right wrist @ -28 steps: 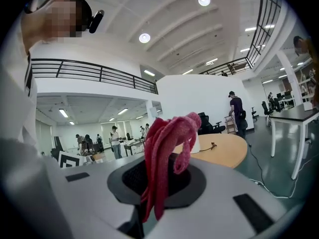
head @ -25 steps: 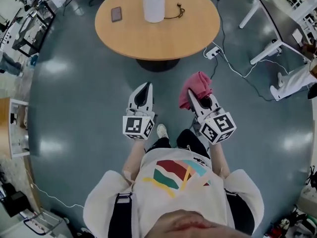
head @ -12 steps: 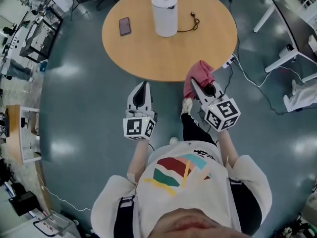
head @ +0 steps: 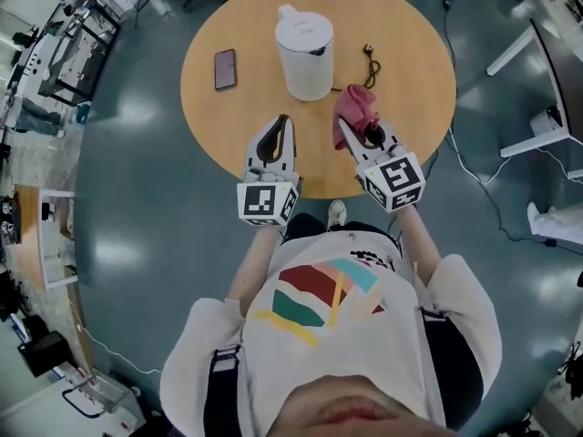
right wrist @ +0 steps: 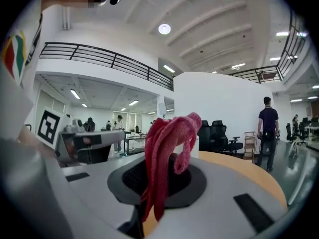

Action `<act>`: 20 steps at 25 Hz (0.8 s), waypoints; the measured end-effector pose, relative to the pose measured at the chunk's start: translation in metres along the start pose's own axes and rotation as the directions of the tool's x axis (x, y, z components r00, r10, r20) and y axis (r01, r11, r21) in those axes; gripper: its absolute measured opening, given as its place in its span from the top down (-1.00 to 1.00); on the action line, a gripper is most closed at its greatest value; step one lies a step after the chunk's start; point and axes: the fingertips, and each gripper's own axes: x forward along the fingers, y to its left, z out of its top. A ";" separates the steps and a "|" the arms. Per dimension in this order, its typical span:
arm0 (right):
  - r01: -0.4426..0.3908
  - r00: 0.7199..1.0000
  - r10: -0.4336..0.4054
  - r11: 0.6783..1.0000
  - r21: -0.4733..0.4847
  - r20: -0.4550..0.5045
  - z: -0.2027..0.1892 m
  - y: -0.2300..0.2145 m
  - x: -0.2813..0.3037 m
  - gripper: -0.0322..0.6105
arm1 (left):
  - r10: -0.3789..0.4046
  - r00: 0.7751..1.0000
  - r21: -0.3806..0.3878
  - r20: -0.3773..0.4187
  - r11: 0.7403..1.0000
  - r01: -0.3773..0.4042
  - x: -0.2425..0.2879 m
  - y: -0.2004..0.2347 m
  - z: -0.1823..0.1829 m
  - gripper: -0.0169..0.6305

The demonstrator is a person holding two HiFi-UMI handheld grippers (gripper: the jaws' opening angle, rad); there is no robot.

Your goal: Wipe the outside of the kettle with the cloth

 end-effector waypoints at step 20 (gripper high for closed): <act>0.087 0.996 -0.088 0.991 0.105 0.007 -0.035 -0.104 0.094 0.78 | -0.233 0.921 0.441 -0.311 0.823 0.357 0.184 -0.007 -0.038 0.42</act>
